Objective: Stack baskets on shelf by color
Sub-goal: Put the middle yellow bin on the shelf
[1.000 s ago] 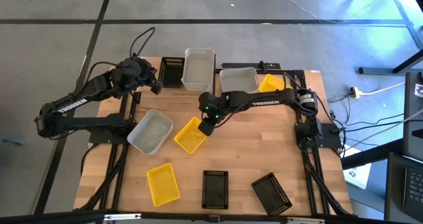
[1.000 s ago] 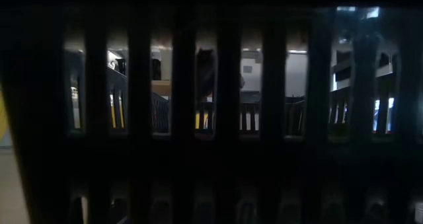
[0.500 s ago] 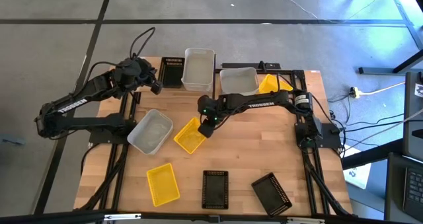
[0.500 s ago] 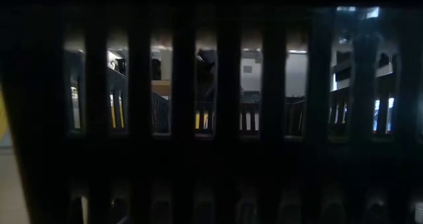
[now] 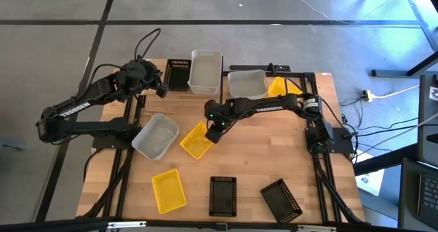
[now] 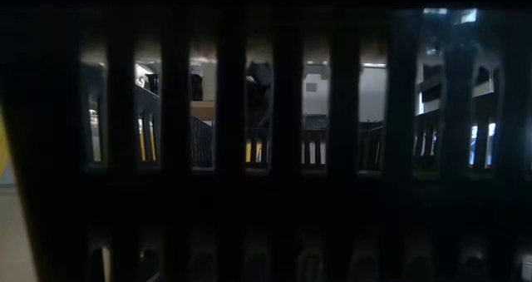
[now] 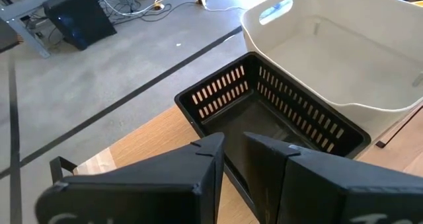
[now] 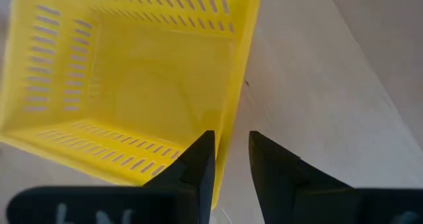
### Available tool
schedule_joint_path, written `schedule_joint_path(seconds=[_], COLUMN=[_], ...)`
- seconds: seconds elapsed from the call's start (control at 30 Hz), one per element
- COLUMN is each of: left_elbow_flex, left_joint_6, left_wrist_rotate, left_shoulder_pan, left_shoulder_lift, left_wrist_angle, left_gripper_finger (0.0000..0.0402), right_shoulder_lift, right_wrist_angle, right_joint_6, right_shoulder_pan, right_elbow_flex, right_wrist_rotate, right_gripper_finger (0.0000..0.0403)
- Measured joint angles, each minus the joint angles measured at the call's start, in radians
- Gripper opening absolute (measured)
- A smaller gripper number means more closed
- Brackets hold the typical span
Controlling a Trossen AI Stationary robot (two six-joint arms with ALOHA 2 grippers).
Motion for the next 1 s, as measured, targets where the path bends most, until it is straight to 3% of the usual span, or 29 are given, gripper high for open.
schedule_joint_path(seconds=[0.47, 0.7, 1.0], left_elbow_flex=[0.0, 0.0, 0.0], left_joint_6=[0.0, 0.0, 0.0], left_wrist_rotate=[0.0, 0.0, 0.0], left_shoulder_pan=[0.0, 0.0, 0.0], left_shoulder_lift=[0.0, 0.0, 0.0], left_wrist_angle=[0.0, 0.0, -0.001], left_gripper_finger=[0.0046, 0.0044, 0.0046], right_shoulder_lift=[0.053, 0.053, 0.054], right_wrist_angle=[0.062, 0.084, 0.02], right_joint_6=[0.001, 0.002, -0.002], right_shoulder_pan=[-0.009, -0.009, -0.004], right_elbow_flex=[0.0, 0.0, 0.055], right_wrist_rotate=[0.0, 0.007, 0.037], right_gripper_finger=[0.009, 0.001, 0.0003])
